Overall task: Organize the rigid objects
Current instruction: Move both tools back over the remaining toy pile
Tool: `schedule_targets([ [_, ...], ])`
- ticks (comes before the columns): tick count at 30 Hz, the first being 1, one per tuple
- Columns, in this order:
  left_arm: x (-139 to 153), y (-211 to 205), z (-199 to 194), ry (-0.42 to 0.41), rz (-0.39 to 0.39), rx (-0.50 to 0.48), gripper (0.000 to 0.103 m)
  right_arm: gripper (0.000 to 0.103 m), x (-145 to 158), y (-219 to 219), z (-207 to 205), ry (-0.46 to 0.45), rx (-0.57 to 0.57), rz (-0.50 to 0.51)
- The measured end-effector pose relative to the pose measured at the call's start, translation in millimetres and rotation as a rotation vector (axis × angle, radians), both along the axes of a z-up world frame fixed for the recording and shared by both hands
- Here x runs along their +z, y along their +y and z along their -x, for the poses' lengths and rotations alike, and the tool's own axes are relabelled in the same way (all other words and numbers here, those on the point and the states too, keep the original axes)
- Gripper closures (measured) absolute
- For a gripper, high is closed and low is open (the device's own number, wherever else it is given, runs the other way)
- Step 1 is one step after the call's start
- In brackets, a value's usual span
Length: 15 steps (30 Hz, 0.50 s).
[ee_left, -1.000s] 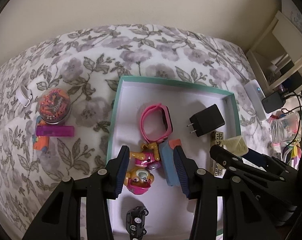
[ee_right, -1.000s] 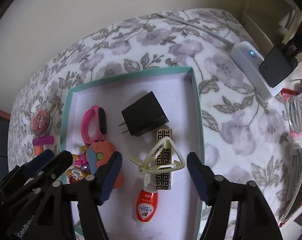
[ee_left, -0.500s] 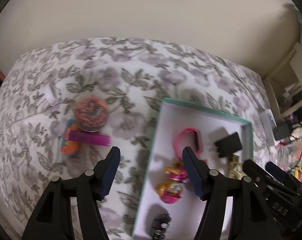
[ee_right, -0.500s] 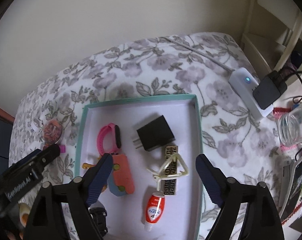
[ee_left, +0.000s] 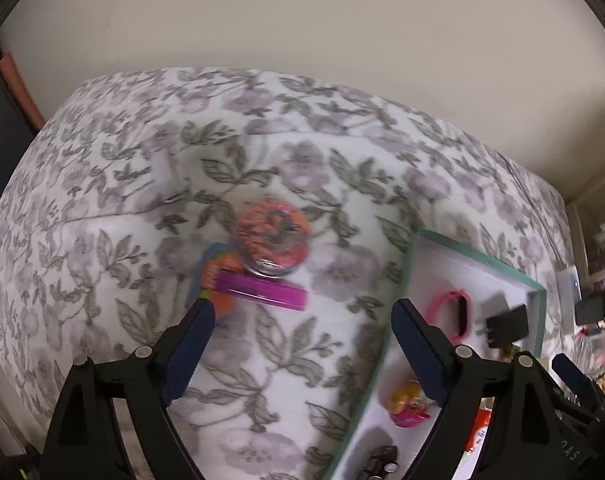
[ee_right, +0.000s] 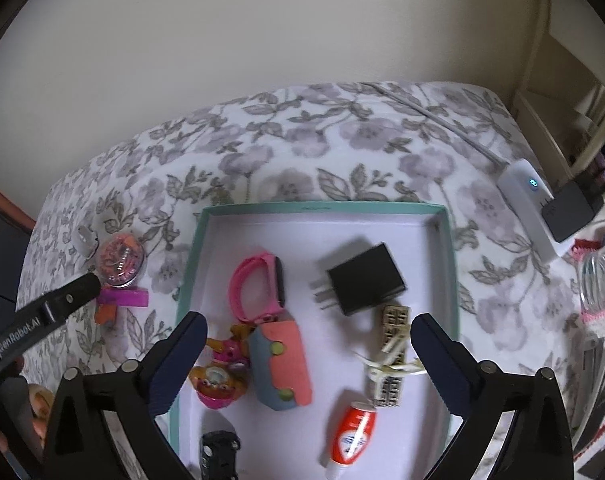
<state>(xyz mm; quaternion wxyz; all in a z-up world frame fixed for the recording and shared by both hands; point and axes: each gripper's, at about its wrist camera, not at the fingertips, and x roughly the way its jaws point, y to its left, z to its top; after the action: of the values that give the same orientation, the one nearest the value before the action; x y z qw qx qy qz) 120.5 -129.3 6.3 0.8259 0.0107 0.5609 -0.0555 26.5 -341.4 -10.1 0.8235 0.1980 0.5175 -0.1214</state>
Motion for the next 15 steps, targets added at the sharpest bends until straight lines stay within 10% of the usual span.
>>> schedule_targets([
  [15,12.6,146.3,-32.5,-0.042,-0.088,0.295,0.013,0.0,8.0,93.8,-43.2,-0.162,0.176,-0.047],
])
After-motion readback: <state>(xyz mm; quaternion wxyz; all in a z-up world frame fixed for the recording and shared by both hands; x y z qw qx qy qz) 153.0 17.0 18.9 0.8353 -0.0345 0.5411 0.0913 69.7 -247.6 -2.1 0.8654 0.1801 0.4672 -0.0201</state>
